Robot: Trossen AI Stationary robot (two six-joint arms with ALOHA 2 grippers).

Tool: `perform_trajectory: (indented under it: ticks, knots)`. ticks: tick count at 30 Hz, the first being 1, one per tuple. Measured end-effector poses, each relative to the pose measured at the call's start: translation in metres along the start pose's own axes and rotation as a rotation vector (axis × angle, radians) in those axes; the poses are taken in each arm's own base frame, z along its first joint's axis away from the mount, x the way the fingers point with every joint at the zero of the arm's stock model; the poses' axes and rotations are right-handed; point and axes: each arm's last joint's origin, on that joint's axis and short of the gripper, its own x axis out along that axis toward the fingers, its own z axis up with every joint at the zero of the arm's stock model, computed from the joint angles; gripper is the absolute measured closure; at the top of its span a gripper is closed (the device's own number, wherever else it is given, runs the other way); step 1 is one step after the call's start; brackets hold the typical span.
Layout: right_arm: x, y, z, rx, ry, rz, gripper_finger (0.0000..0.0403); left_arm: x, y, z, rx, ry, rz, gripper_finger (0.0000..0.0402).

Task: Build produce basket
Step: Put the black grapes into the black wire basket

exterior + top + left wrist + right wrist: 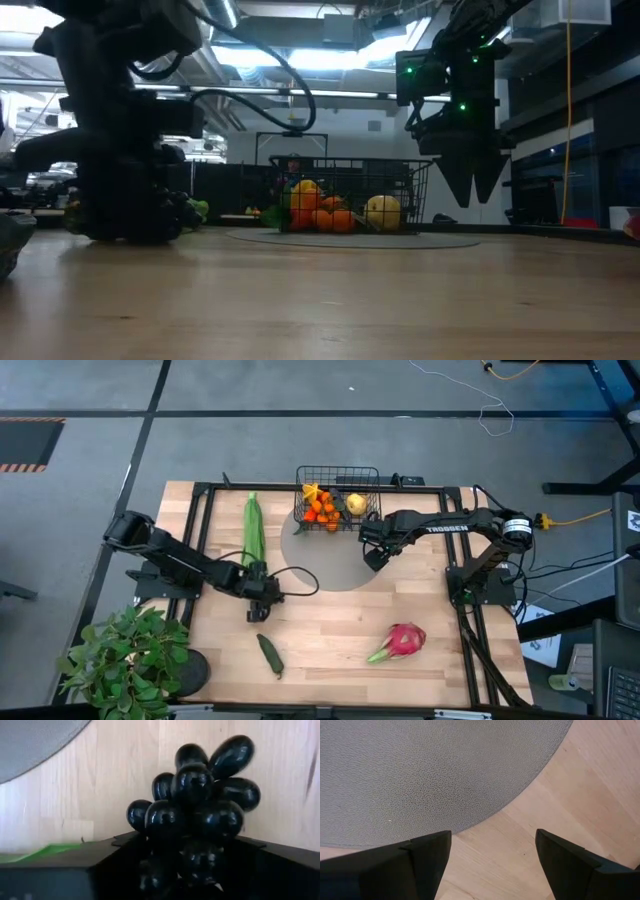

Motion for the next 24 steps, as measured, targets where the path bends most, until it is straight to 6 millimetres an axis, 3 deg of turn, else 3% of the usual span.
perform_trajectory:
  ticks: [3,6,13,19,24]
  knots:
    - [0.000,0.000,0.000,0.000,0.000,0.000,0.0124,-0.007,-0.001,0.009,-0.008,-0.019,-0.015,0.0282]
    - [0.000,0.000,0.000,0.000,0.001,0.000,0.0124,-0.019,-0.002,0.033,-0.022,-0.095,-0.026,0.0333]
    - [0.000,0.001,0.000,-0.001,0.012,0.015,0.0124,-0.065,0.015,0.092,0.131,-0.247,0.213,0.0351]
    - [-0.001,0.004,-0.003,-0.016,0.027,0.039,0.0124,-0.110,0.062,0.145,0.237,-0.369,0.578,0.0348]
    - [-0.002,0.008,-0.006,-0.040,0.029,0.046,0.0124,-0.134,0.129,0.173,0.179,-0.505,0.569,0.0348]
